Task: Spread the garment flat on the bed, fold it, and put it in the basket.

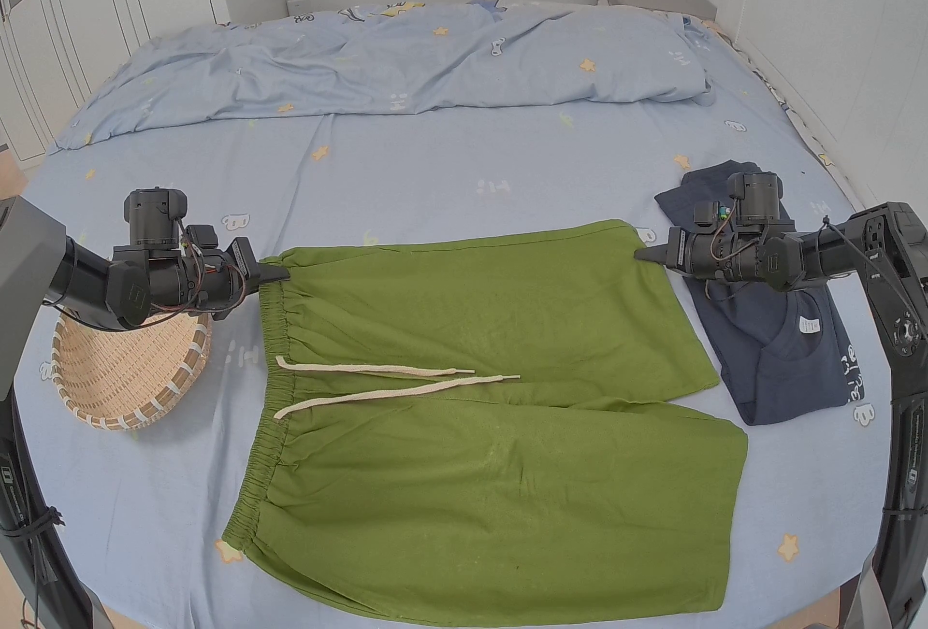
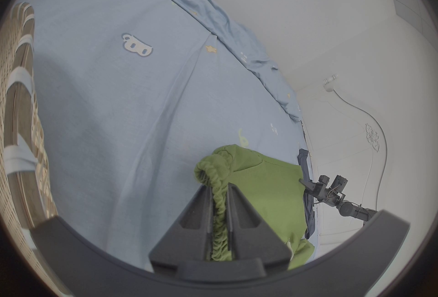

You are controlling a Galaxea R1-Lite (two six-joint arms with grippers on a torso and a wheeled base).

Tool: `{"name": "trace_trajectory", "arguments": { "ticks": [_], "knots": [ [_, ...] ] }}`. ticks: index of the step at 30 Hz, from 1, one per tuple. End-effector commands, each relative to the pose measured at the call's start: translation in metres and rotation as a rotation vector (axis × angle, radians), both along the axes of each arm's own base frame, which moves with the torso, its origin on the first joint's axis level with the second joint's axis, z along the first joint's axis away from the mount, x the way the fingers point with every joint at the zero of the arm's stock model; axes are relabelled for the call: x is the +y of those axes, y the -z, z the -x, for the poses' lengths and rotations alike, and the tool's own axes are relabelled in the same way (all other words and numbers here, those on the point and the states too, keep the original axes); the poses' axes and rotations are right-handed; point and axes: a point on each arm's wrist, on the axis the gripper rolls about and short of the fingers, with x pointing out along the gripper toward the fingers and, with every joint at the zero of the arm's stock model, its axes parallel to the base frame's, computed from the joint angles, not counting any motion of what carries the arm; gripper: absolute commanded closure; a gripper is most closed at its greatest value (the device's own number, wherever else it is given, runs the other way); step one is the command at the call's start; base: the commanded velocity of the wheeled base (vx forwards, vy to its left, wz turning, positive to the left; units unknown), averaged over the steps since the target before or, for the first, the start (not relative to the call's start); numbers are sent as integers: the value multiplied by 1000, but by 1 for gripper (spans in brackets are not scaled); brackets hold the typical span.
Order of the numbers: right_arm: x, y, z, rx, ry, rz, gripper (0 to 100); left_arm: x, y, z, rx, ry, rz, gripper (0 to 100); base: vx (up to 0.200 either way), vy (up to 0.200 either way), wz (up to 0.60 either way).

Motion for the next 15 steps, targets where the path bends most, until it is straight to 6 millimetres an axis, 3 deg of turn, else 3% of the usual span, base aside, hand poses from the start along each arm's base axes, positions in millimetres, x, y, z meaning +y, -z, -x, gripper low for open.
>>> {"name": "trace_trajectory", "arguments": {
  "ticks": [1, 8, 15],
  "knots": [
    [1, -11, 1, -18, 11, -17, 100, 1, -2, -1, -9, -2, -1, 100, 0, 0, 0],
    [3, -38, 7, -121, 45, -95, 100, 10, -3, -5, -19, -33, -5, 100, 0, 0, 0],
    [6, -42, 6, -204, 98, -133, 100, 13, -6, -7, -30, -57, -16, 100, 0, 0, 0]
  ]
}}
